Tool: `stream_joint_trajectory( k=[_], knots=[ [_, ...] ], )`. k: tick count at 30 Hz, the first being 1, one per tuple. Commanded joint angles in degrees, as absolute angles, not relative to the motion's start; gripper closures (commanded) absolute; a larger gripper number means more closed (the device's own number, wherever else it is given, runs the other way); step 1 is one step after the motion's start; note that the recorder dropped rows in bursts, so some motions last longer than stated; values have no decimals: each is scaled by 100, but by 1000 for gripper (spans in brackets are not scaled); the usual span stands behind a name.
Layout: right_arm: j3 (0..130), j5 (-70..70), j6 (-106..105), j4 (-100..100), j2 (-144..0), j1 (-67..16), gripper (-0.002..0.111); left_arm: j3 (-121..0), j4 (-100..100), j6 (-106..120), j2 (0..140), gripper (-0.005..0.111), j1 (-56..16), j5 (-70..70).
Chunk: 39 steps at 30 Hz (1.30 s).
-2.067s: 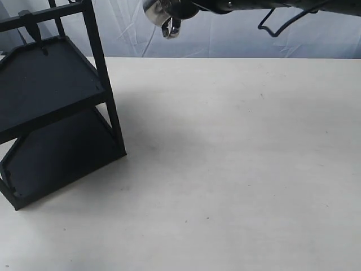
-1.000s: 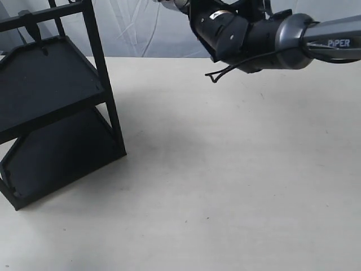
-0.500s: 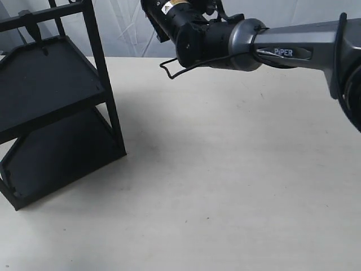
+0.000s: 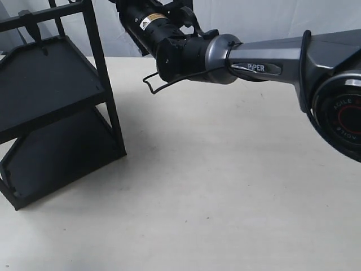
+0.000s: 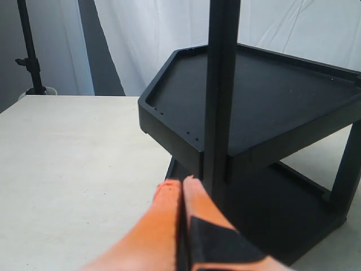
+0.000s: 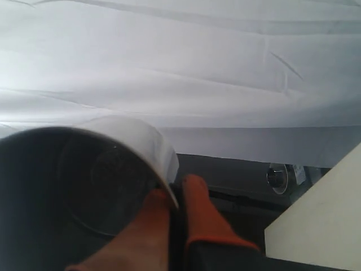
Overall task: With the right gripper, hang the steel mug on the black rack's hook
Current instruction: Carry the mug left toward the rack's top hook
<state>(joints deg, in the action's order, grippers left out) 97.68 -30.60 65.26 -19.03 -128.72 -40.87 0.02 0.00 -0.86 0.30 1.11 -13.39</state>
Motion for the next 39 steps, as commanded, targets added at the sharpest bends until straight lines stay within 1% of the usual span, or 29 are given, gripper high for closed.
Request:
stream_joint_trajectory(
  k=[1,19,39],
  knots=[
    [9797,-3124,6239,-1800,-12854,-4122,109,0,-38,-96,0,105,104,-1323],
    [9797,-3005,6134,-1630,-12854,-4193,109,0,-38,-96,0,105,104,-1323],
    [9797,-2452,5549,-1630,-12854,-4206,109,0,-38,-96,0,105,104,-1323]
  ],
)
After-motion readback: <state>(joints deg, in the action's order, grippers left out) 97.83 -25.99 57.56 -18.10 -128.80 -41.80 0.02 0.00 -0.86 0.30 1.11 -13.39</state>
